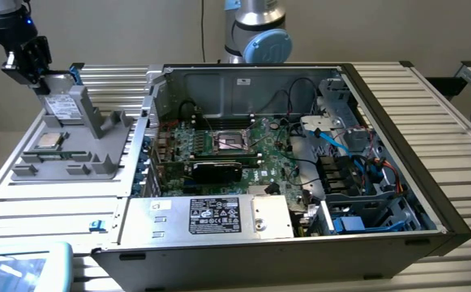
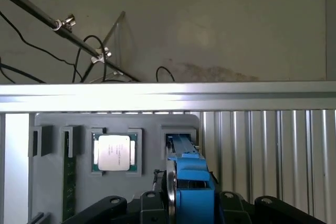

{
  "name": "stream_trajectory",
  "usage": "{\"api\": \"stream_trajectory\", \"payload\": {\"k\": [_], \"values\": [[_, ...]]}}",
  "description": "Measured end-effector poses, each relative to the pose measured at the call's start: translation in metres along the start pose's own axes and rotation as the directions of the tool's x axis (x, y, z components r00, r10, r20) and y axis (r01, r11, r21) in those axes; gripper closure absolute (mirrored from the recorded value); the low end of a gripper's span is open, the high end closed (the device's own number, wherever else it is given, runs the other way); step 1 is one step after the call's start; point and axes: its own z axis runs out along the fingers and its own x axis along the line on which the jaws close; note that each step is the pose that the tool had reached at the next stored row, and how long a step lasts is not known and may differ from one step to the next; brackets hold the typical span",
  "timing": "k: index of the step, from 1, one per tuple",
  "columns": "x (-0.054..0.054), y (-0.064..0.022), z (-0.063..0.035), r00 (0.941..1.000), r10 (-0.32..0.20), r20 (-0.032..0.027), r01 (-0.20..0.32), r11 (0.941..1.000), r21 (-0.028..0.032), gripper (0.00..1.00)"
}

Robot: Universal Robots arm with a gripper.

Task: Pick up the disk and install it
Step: 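Pick up the disk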

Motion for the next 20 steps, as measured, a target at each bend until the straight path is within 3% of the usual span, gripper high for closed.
{"api": "stream_trajectory", "payload": {"k": [6,13,20], "values": [[0.0,0.0,0.0,1.0,0.0,-0.0002,0.0,1.0,0.0001,0.62],[0.0,0.0002,-0.0046,0.9999,0.0,-0.0136,0.0,1.0,0.004,0.62],[0.0,0.0005,-0.0033,0.9999,0.001,-0.0157,-0.001,1.0,0.0066,0.62]]}}
